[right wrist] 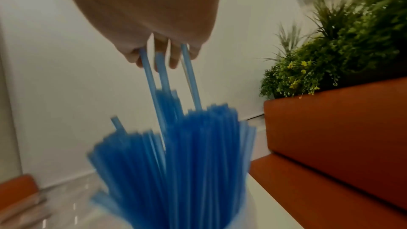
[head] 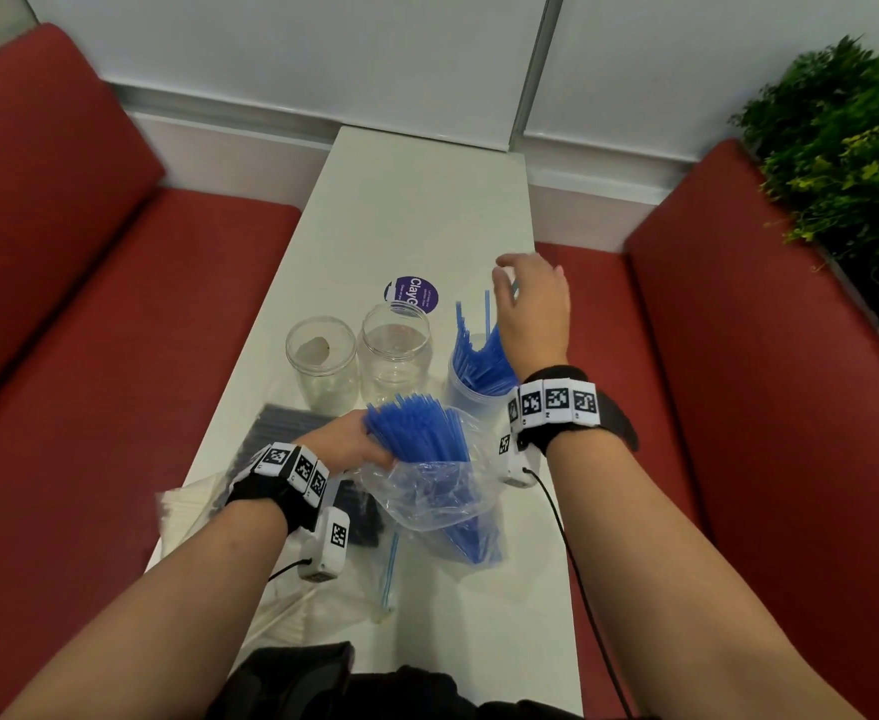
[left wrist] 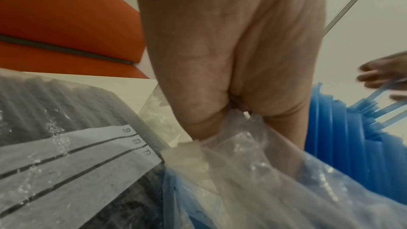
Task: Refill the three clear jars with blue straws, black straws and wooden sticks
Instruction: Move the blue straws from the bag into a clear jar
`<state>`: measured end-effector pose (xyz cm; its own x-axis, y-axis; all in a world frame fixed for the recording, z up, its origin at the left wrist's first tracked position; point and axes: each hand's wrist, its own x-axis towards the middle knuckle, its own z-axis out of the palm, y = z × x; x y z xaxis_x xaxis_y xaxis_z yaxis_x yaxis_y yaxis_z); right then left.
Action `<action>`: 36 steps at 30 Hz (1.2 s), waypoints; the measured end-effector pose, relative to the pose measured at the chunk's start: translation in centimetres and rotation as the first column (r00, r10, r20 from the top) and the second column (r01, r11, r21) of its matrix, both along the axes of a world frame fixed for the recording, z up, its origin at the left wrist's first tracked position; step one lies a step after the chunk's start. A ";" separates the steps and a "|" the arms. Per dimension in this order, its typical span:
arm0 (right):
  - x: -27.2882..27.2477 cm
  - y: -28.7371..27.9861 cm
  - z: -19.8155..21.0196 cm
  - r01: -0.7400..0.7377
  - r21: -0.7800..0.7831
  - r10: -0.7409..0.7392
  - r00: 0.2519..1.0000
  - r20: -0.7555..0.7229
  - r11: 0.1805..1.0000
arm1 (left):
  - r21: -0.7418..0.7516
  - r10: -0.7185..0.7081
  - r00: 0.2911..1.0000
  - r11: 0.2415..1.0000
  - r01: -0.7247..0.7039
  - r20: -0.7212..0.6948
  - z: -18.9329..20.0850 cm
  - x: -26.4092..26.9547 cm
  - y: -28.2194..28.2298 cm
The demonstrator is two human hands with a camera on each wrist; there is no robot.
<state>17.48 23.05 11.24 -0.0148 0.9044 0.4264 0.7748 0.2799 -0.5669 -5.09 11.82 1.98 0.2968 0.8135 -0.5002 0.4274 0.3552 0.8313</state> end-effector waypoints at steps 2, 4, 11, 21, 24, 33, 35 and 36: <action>-0.4 -0.8 -1.8 0.051 -0.276 0.030 0.959 0.282 0.960 | 0.007 0.002 1.000 1.000 -0.002 -0.001 0.0 0.1 0.0; -0.6 -1.6 -3.2 0.083 -0.381 0.117 0.874 0.472 0.921 | 0.012 0.001 1.000 1.000 -0.001 -0.001 0.0 0.0 -0.1; -0.4 -0.6 -1.5 0.148 -0.208 -0.081 0.951 0.298 0.967 | 0.013 0.005 1.000 1.000 -0.005 0.015 0.0 0.0 -0.4; -0.1 -2.2 -3.1 0.218 -0.392 -0.102 0.950 0.294 0.894 | 0.008 -0.005 0.999 1.000 0.004 0.042 0.1 -0.2 -0.4; -0.6 -2.6 -3.3 0.201 -0.325 -0.081 0.934 0.348 0.924 | 0.006 -0.003 0.999 1.000 0.003 0.039 0.0 -0.1 -0.5; -0.2 -4.4 -3.7 -0.014 -0.054 0.018 0.997 0.077 0.998 | 0.005 0.012 0.999 1.000 -0.012 0.038 0.0 -0.1 -0.7; -0.2 -5.6 -3.8 -0.047 0.095 0.052 0.997 -0.052 0.994 | 0.005 0.013 0.999 1.000 -0.013 0.034 0.1 0.0 -0.7; -0.3 -6.3 -3.9 -0.095 0.102 0.106 0.988 -0.110 0.990 | 0.008 0.012 0.999 1.000 -0.013 0.030 0.1 0.1 -0.7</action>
<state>17.21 16.72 7.35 -0.0495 0.8555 0.5154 0.6716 0.4105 -0.6169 -4.98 11.12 2.12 0.3012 0.8212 -0.4846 0.3982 0.3534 0.8465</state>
